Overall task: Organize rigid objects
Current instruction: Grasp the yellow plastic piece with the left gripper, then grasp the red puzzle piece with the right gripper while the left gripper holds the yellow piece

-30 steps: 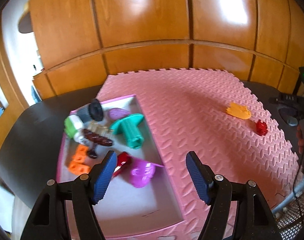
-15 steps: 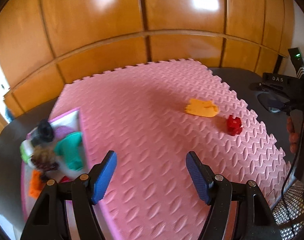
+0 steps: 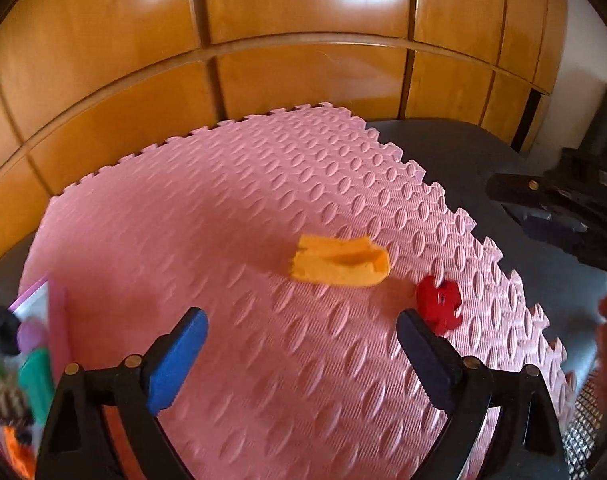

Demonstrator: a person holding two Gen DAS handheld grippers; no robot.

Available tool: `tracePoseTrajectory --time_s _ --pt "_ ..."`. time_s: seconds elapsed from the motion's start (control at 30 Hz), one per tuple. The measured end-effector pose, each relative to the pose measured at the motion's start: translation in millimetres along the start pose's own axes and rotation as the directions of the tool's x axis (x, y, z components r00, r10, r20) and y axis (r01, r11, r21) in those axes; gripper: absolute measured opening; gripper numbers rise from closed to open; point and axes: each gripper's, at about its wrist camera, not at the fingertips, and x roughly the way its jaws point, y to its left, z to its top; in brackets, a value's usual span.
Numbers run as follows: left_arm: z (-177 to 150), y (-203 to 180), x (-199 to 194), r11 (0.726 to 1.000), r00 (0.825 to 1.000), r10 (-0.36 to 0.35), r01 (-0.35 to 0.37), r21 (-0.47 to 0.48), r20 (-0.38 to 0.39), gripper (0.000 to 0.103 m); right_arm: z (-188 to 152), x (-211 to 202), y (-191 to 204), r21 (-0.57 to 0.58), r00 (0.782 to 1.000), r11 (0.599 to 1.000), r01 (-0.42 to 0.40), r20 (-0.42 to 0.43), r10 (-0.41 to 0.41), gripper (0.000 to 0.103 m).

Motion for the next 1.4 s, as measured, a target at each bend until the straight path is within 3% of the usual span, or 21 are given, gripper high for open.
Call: tracePoseTrajectory --time_s 0.17,0.47,0.5,0.57,0.7,1.07,1.4 --pt "15 -5 21 1.0 1.0 -0.013 0.013 0.01 0.023 0.096 1 1 2 -0.003 1.0 1.0 -0.008 -0.008 0.008 0.076" --pt "29 -13 54 0.998 0.997 -0.068 0.068 -0.002 -0.02 0.094 0 5 1 -0.004 1.0 1.0 -0.006 -0.023 0.006 0.076" --pt "29 -12 57 0.998 0.997 -0.067 0.067 -0.004 -0.027 0.093 0 6 1 -0.004 1.0 1.0 -0.005 -0.024 0.005 0.076" --pt "28 -10 67 0.996 0.995 -0.09 0.09 -0.017 -0.05 0.076 0 7 1 -0.006 1.0 1.0 0.001 -0.025 -0.001 0.076" --pt "25 -5 63 0.993 0.993 -0.112 0.111 -0.038 -0.033 0.075 -1 9 2 -0.014 1.0 1.0 0.011 -0.028 -0.011 0.076" --pt "-19 12 23 0.995 1.0 -0.017 0.016 -0.102 -0.014 0.075 -6 19 9 -0.063 0.997 0.998 0.008 -0.077 -0.013 0.076" --pt "-75 28 -13 0.986 1.0 0.031 -0.031 -0.161 0.001 0.076 -29 42 38 -0.241 0.983 0.971 0.012 -0.176 -0.056 0.076"
